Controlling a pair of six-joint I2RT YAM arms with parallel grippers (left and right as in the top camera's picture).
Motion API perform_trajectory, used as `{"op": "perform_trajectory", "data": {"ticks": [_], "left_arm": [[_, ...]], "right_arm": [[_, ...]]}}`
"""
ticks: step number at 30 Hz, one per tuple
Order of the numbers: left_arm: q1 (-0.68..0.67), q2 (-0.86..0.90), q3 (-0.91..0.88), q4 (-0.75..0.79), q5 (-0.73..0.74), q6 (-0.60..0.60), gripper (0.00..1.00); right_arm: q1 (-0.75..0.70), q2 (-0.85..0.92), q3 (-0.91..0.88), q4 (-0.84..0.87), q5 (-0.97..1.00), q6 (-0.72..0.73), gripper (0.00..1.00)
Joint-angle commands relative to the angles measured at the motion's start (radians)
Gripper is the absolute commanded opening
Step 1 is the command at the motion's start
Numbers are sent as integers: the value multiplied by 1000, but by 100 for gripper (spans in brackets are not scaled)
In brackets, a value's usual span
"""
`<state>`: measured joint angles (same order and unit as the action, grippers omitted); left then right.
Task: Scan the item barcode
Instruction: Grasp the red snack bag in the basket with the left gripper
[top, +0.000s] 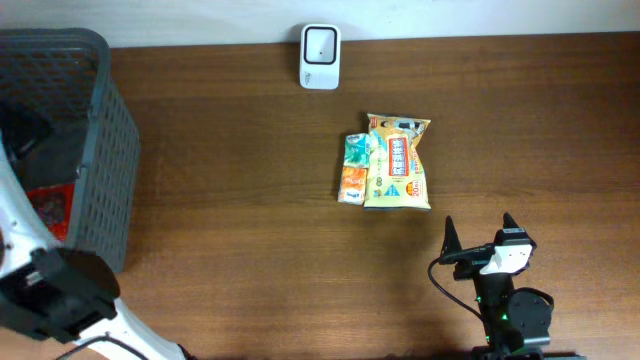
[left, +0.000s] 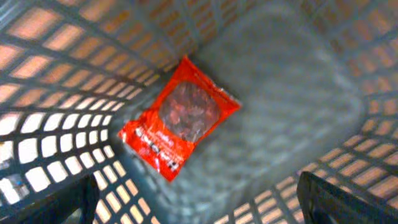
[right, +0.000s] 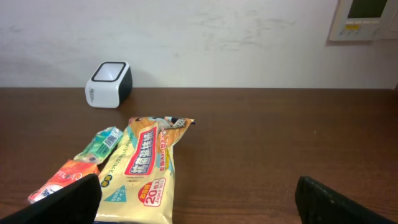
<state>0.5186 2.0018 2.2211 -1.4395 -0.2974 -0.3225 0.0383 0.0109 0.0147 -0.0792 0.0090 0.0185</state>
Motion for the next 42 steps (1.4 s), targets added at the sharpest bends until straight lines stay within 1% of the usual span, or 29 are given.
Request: {"op": "perform_trajectory", "data": {"ticks": [1,4,6,8,9,11,15,23,24,26,27,29,30,31,32,33,35,36,37,40,42], "left_arm": [[8,46,-86,62,-34,95,99],[13,82,-154,101,-52,132,100],[19,113,-166,104,-87,142,95],[37,153,-166,115,-110,142,94],[43,165,-166,118,-107,142,99],[59,203,-166,106,-74,143,100],[71,247,-175,103,29,220,98],[72,350,-177,108,28,242,97],[72,357,-177,107,29,242,94],[72,371,-183,108,28,242,86],[72,371,-189,115,29,242,77],[72,371,-198,119,28,242,69],[72,371,-201,119,28,242,62],[72,371,-204,119,28,242,59],[72,371,-205,119,27,242,53],[72,371,-205,119,24,242,45],[72,371,-205,119,21,242,20],[72,371,-205,117,21,242,6],[72,371,-205,116,22,241,0],[71,371,-204,113,33,241,0],[66,369,-184,81,34,241,0]], "right_arm": [[-6,-7,-9,-3,-1,-3,99],[-6,-7,-9,-3,-1,-3,98],[-6,-7,-9,-3,-1,-3,99],[-6,-7,-9,-3,-1,-3,99],[-6,-7,-9,-3,-2,-3,99],[-6,-7,-9,-3,-1,-3,99],[-6,-7,-9,-3,-1,-3,98],[-6,-7,-9,-3,-2,-3,98],[-6,-7,-9,-3,-1,-3,99],[-6,-7,-9,-3,-1,-4,98],[-6,-7,-9,-3,-1,-3,99],[-6,-7,-9,-3,-1,-3,98],[-6,-7,-9,-3,-2,-4,98],[-6,-7,-9,-3,-1,-3,99],[-6,-7,-9,-3,-2,-3,99],[-6,-7,-9,-3,-2,-3,98],[-6,-7,-9,-3,-1,-3,98],[-6,-7,-9,-3,-2,-3,98],[-6,-7,-9,-3,-1,-3,99],[-6,-7,-9,-3,-1,-3,98],[-6,-7,-9,-3,-1,-3,99]]}}
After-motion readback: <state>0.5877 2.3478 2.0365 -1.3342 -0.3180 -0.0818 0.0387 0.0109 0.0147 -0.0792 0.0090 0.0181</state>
